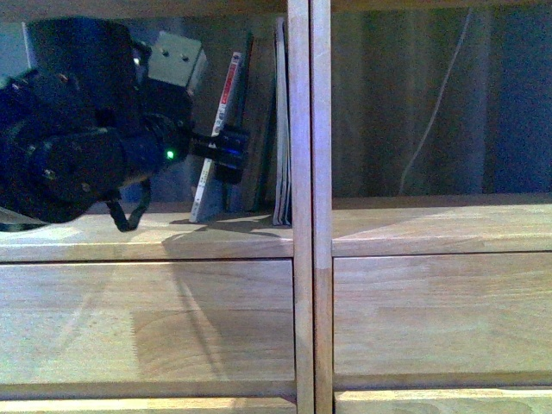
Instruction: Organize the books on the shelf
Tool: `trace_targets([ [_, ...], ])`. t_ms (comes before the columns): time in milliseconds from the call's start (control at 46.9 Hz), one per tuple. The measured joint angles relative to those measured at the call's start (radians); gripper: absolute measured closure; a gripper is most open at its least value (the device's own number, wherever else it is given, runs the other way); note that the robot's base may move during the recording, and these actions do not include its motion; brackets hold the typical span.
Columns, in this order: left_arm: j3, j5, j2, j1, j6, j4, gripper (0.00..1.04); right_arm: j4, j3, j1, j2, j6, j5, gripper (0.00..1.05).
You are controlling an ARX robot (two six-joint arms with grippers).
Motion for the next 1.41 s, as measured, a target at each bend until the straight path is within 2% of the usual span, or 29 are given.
trace_targets([
  [213,-0.216,0.044,-0.212,-0.002,-0.071,0.05,0.07,0.0,0.0,0.0,0.0,0.0,0.0,0.07],
  [405,-0.586,0.19,-0.535,-0.014,-0.148,0.082,0.07,0.0,0.0,0.0,0.0,0.0,0.0,0.07],
  [490,-0.774,0.248,-0.74,-0.004,-0.2,0.038,0.07,0.0,0.0,0.0,0.0,0.0,0.0,0.07],
  [597,-0.988,0.324,-1.027,0.041,-0.278,-0.103,0.07,0.0,0.0,0.0,0.0,0.0,0.0,0.07],
  [767,-1.018,0.329,-1.101,0.047,-0.309,-0.112,0.07,0.0,0.0,0.0,0.0,0.0,0.001,0.07],
  [788,-1.017,0.286,-1.103,0.039,-0.307,-0.132,0.09,0.0,0.0,0.0,0.0,0.0,0.0,0.07],
  [810,-1.011,0.158,-1.117,0.016,-0.308,-0.202,0.14,0.0,0.0,0.0,0.0,0.0,0.0,0.07],
  [874,-1.043,-0.108,-1.165,0.008,-0.308,-0.317,0.28,-0.018,0.003,0.005,-0.003,-0.024,0.022,0.08],
  [916,-1.084,-0.19,-1.192,0.024,-0.309,-0.318,0.37,-0.214,0.047,0.045,-0.029,-0.146,0.169,0.16],
  [980,-1.122,-0.197,-1.217,0.045,-0.309,-0.314,0.46,-0.398,0.068,0.068,-0.06,-0.286,0.284,0.24],
  [1065,-1.171,-0.171,-1.255,0.066,-0.309,-0.303,0.58,-0.527,0.021,0.075,-0.098,-0.479,0.334,0.35],
  [1150,-1.228,-0.14,-1.301,0.097,-0.308,-0.291,0.76,-0.52,-0.063,0.079,-0.144,-0.635,0.344,0.52],
  [1278,-1.304,-0.099,-1.369,0.142,-0.309,-0.288,1.02,-0.481,-0.175,0.08,-0.206,-0.703,0.345,0.79],
  [1406,-1.357,-0.063,-1.431,0.175,-0.309,-0.289,1.02,-0.457,-0.257,0.08,-0.264,-0.723,0.346,1.02],
])
